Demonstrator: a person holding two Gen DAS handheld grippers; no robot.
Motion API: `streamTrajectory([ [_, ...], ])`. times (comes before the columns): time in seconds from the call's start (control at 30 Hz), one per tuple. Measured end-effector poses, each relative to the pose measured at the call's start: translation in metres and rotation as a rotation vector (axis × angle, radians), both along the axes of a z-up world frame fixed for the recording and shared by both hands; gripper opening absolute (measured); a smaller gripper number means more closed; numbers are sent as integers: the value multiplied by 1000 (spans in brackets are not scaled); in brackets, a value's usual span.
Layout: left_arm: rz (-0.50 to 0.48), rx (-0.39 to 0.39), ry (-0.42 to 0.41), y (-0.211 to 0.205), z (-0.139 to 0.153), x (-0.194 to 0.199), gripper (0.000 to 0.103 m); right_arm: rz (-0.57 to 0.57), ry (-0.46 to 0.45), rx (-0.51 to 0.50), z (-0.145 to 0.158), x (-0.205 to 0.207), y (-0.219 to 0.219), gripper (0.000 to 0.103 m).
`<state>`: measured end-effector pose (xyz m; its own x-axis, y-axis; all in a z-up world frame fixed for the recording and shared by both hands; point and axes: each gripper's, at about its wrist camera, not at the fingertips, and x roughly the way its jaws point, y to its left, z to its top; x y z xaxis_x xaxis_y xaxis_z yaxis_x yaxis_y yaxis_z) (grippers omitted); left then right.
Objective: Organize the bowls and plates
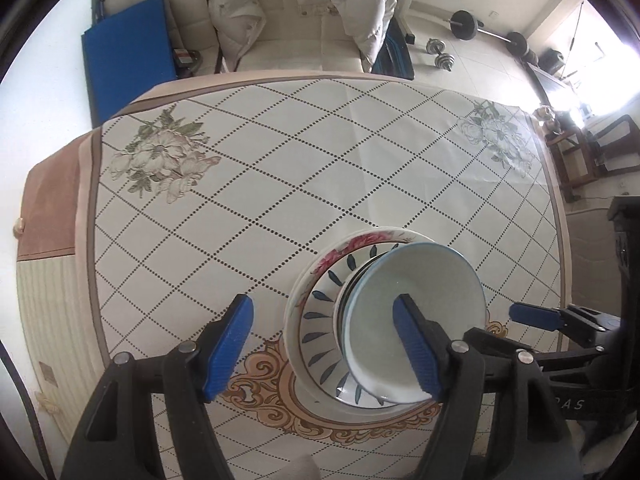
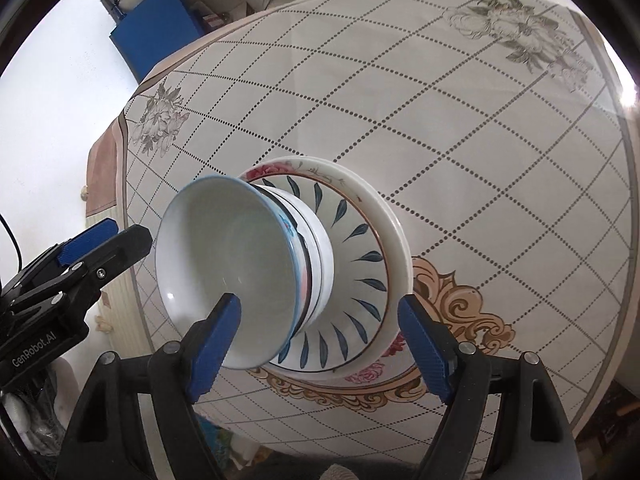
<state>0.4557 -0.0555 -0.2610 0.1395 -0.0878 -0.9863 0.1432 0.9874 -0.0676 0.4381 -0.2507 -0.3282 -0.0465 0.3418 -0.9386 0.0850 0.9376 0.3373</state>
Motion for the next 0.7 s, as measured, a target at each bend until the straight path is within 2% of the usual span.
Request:
streamTrajectory([
  [0.03,13,27,-24,0,4,-6,71,8,-19,-49,8,-4,-1,86],
  [0.1,38,62,-75,3,15,-19,71,24,-70,-113,25,-15,-3,97],
  [0.2,40,100,-127,3,28,-38,82,45,-133,-187,46,-35,-4,100],
  [0.33,57,75,-181,1,44,-64,83,34,-211,-244,72,-63,-2,100],
  [0.4,71,62,-200,1,53,-77,90,16,-256,-280,84,-77,1,100],
  [0.57,114,43,-239,7,75,-101,91,-28,-328,-320,115,-112,-3,100],
  [0.7,106,12,-285,6,103,-123,91,-42,-387,-349,144,-139,-2,100],
])
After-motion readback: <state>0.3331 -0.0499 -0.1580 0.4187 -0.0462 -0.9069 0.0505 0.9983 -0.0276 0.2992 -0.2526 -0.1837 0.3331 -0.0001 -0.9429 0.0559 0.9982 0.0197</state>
